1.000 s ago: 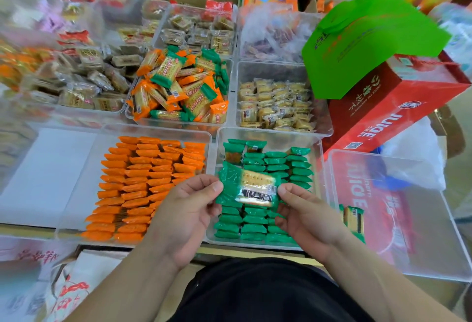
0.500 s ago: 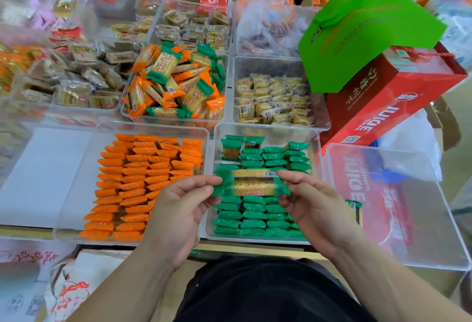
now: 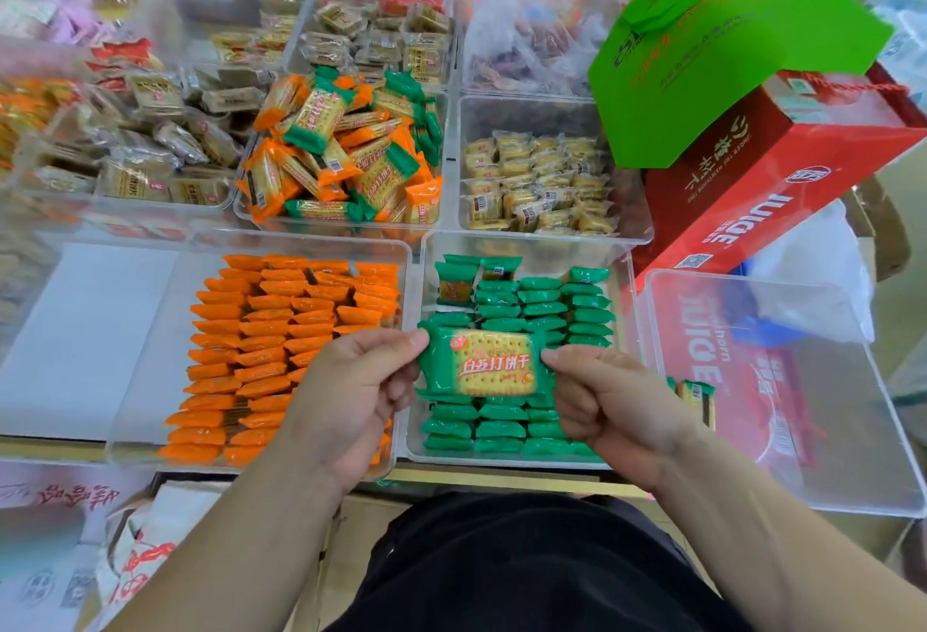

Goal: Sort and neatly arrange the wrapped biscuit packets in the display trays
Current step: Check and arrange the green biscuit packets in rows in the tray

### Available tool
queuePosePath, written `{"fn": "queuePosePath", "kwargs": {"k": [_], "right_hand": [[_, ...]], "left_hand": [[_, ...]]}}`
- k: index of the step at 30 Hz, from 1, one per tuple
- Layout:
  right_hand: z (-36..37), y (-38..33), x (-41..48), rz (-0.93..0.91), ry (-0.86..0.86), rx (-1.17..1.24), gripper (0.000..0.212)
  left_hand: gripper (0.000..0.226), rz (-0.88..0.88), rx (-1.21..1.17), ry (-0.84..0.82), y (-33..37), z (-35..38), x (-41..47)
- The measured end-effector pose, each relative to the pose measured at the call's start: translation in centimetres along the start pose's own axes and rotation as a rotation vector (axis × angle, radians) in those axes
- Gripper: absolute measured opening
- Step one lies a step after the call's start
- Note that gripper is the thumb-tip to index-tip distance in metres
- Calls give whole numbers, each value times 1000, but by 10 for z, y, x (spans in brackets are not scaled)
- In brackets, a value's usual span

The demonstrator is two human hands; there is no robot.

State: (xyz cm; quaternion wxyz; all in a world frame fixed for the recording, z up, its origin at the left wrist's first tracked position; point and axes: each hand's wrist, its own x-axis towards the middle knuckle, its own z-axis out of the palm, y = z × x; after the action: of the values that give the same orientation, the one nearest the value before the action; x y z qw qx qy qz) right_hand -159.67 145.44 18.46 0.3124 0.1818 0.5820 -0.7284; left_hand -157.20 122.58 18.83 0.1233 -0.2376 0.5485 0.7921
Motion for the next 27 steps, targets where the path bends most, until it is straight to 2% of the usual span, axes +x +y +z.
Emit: {"fn": "queuePosePath", "kwargs": {"k": [4, 6, 11, 13, 16, 17, 19, 21, 23, 27], "right_hand": [[-3, 1, 4, 19, 62, -42, 25], [-1, -2, 5, 24, 91, -112, 15], [3, -13, 15, 57, 168, -26, 36], [3, -15, 24, 33, 200, 0, 32], [0, -14, 45, -10, 223, 17, 8], [-1, -14, 54, -20, 229, 35, 6], [-1, -16, 73, -45, 268, 35, 18], [-1, -19, 92, -112, 311, -88, 35], [0, -20, 111, -207, 348, -334, 43], [8, -19, 145, -474, 355, -847, 34]], "left_hand": [[12, -8, 88, 21, -3, 1, 2], [20, 63, 258, 68, -6, -1, 6], [11, 255, 449, 69, -9, -1, 16], [16, 300, 546, 40, -13, -4, 24], [32, 338, 637, 14, -21, -8, 40], [35, 352, 666, 6, -24, -10, 47], [32, 422, 829, 30, -34, -17, 64], [31, 498, 1103, 79, -45, -26, 84], [43, 507, 1267, 118, -60, -36, 102], [48, 500, 1400, 140, -81, -46, 123]]}}
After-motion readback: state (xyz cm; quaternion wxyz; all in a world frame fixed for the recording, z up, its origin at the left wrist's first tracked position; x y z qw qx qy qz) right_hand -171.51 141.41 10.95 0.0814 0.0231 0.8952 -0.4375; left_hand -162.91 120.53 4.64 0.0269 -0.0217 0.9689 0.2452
